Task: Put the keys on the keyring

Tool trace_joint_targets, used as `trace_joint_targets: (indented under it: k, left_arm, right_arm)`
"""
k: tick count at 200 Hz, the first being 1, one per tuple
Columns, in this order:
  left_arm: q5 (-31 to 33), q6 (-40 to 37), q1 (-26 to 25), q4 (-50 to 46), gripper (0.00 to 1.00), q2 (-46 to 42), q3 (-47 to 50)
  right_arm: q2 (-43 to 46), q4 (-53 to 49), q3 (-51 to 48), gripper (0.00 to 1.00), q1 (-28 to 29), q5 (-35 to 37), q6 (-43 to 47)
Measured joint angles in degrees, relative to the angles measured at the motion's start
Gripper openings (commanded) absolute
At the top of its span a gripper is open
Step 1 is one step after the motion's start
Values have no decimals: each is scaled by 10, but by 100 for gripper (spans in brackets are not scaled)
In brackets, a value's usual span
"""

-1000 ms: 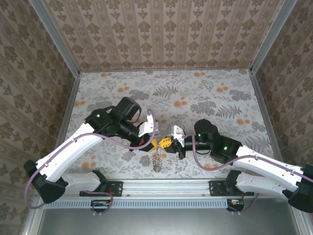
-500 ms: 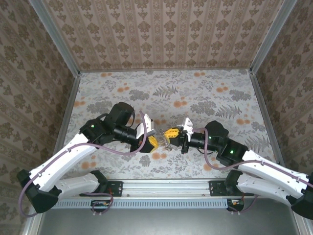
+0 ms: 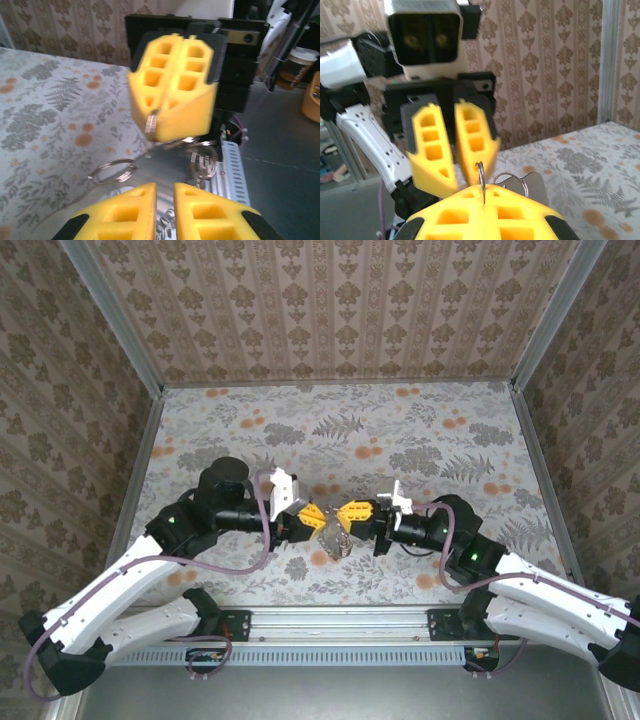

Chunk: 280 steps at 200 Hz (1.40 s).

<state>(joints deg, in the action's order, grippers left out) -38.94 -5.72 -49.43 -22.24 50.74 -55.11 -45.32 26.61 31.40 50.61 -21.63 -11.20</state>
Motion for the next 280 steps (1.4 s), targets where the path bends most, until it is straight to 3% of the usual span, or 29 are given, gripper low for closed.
trace_joint_targets:
  k: [66, 119, 178, 280]
  left_arm:
    - [3, 6, -1, 68, 18, 7, 5]
    - [5, -1, -1, 53, 33, 3, -5]
    - [9, -3, -12, 50, 34, -28, -9]
    - [6, -5, -23, 90, 33, 10, -12]
  right_arm:
    - [-2, 71, -8, 0, -1, -13, -40]
    - [-4, 77, -9, 0, -1, -13, -40]
    - [-6, 80, -9, 0, -2, -13, -42]
    - [-8, 97, -10, 0, -2, -13, -47]
